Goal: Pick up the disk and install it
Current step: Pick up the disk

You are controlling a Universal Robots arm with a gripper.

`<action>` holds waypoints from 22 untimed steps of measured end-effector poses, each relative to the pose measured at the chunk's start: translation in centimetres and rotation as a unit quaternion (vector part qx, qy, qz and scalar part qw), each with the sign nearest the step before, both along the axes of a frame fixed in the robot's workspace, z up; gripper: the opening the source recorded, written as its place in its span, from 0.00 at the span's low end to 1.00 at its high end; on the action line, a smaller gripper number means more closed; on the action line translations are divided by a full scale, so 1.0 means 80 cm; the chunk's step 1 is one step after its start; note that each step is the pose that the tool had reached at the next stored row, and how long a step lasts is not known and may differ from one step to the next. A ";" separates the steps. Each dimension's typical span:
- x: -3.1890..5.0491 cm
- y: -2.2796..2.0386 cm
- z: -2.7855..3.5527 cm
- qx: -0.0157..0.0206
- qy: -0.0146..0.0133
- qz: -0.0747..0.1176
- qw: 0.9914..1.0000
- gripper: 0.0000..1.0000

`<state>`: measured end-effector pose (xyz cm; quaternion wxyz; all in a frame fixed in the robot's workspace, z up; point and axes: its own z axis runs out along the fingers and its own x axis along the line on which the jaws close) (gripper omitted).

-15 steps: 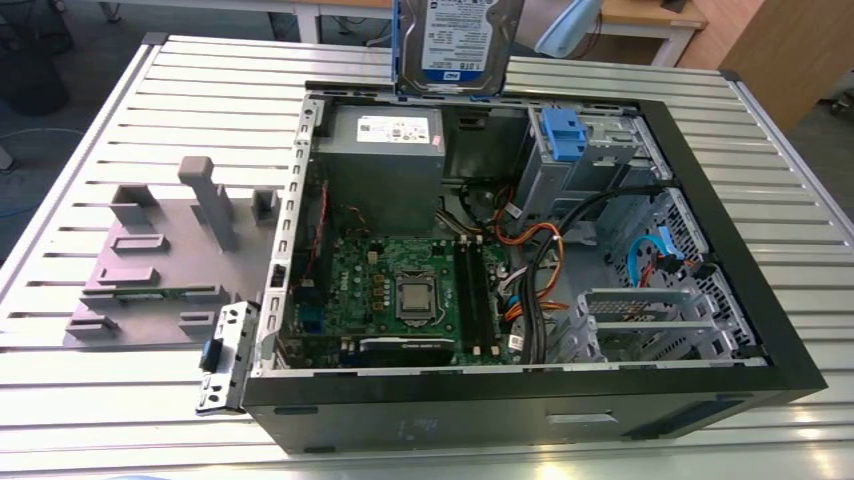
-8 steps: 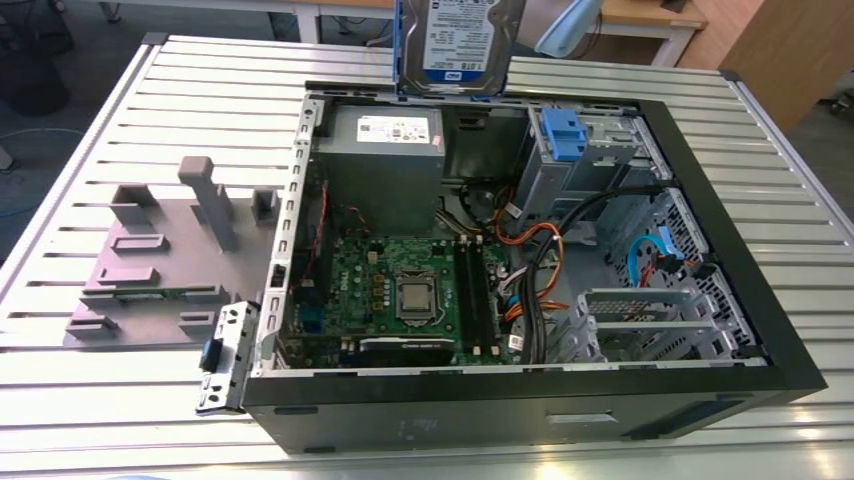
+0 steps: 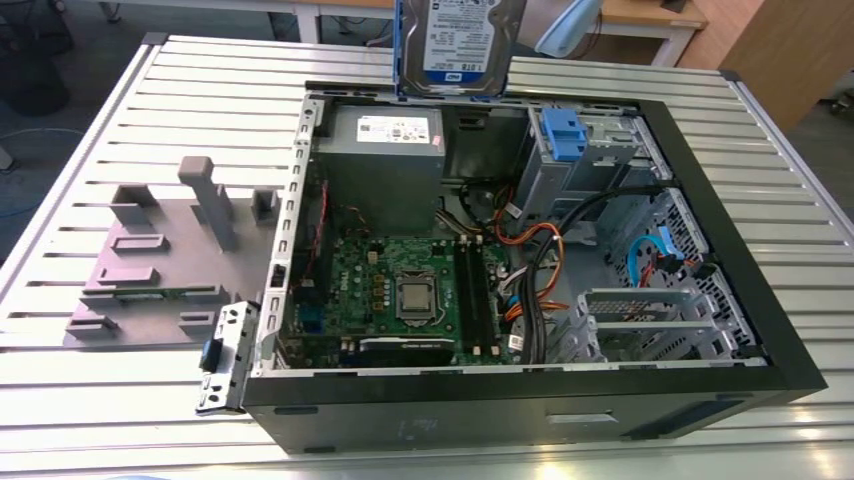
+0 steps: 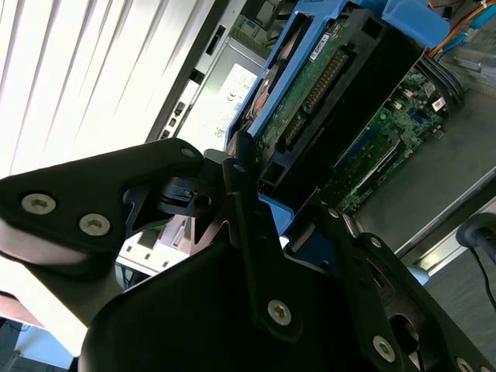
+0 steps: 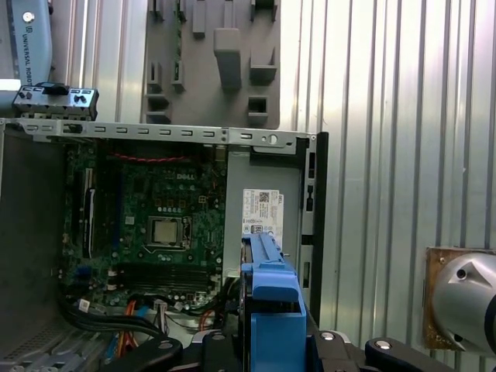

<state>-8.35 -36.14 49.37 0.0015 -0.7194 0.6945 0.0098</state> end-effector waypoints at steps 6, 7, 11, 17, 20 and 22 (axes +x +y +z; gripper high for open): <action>0.000 -0.0098 -0.0004 0.000 0.000 0.000 1.000 0.36; 0.000 -0.0101 -0.0004 0.000 0.000 0.000 1.000 0.36; 0.000 -0.0117 -0.0004 0.000 0.000 0.000 1.000 0.36; 0.000 -0.0139 -0.0004 0.000 0.000 0.000 1.000 0.36; 0.000 -0.0148 -0.0004 0.000 0.000 0.000 1.000 0.36; 0.000 -0.0153 -0.0005 0.000 0.000 0.000 1.000 0.36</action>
